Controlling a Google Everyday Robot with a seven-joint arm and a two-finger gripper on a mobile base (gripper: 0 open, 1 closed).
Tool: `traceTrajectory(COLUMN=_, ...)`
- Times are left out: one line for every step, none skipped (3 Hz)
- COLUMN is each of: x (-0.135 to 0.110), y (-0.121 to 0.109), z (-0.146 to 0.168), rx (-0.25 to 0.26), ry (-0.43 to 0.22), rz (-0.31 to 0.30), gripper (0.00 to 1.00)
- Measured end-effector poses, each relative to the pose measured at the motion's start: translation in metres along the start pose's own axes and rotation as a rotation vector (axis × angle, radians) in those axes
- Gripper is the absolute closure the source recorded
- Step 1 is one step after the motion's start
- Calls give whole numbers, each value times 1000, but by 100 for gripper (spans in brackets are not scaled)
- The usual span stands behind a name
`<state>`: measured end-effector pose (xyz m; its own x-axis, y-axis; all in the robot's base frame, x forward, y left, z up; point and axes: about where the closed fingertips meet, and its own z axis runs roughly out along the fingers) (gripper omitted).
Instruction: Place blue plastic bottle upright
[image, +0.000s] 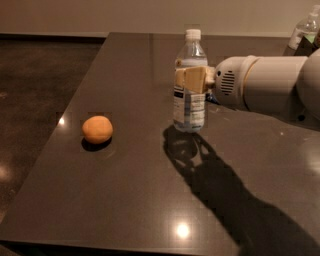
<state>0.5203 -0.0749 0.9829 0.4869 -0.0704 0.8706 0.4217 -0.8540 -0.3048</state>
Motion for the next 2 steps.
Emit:
traceTrajectory(x=4, y=-3, z=2, rx=13, ry=48, rz=-68, gripper=100)
traceTrajectory(x=6, y=-4, z=2, rx=15, ry=88, rz=-109, gripper=100)
